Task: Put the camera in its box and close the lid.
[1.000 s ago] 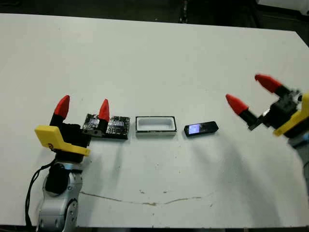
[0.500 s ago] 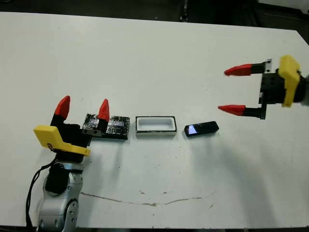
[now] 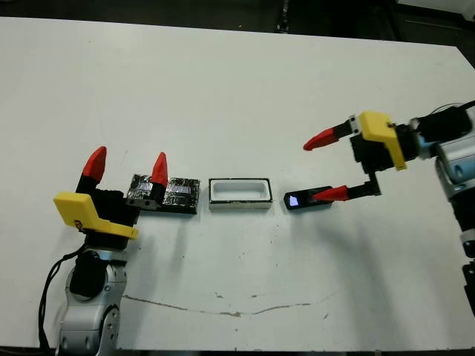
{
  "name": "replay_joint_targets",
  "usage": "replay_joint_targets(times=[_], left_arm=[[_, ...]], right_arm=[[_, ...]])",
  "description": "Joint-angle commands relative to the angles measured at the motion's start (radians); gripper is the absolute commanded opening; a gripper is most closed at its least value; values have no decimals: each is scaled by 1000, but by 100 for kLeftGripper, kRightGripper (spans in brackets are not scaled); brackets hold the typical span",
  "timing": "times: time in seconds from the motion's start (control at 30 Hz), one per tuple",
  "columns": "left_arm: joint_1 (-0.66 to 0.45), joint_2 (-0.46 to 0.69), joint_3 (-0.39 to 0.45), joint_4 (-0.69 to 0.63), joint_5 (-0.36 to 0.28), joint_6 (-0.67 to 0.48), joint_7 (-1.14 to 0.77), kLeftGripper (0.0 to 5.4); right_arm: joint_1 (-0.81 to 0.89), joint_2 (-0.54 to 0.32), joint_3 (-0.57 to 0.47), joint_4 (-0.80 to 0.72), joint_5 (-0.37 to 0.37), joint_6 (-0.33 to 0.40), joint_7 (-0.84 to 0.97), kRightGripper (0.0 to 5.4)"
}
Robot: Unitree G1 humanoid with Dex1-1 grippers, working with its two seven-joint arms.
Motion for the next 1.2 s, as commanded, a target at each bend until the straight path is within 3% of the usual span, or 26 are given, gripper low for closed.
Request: replay_joint_targets(times=[0.03, 0.2, 0.5, 0.67, 0.97, 1.2], left_arm=[[11, -2, 1, 8, -12, 6, -4, 538], [14, -3, -1, 6, -22, 3, -5, 538], [16, -4, -3, 9, -34, 3, -11, 538], [16, 0, -4, 9, -40, 10, -13, 538], [17, 3, -4, 13, -47, 7, -21, 538], [19, -1, -6, 8, -34, 8, -12, 540]], right_arm=[[-25, 23, 15, 50, -16, 23, 19, 540], [-21, 44, 34, 70, -42, 10, 20, 540], [8, 62, 50, 83, -66, -86, 22, 540], [16, 62, 67, 66, -90, -26, 10, 540], [48, 61, 71, 47, -114, 5, -15, 540], [61, 70, 67, 52, -108, 39, -32, 453]])
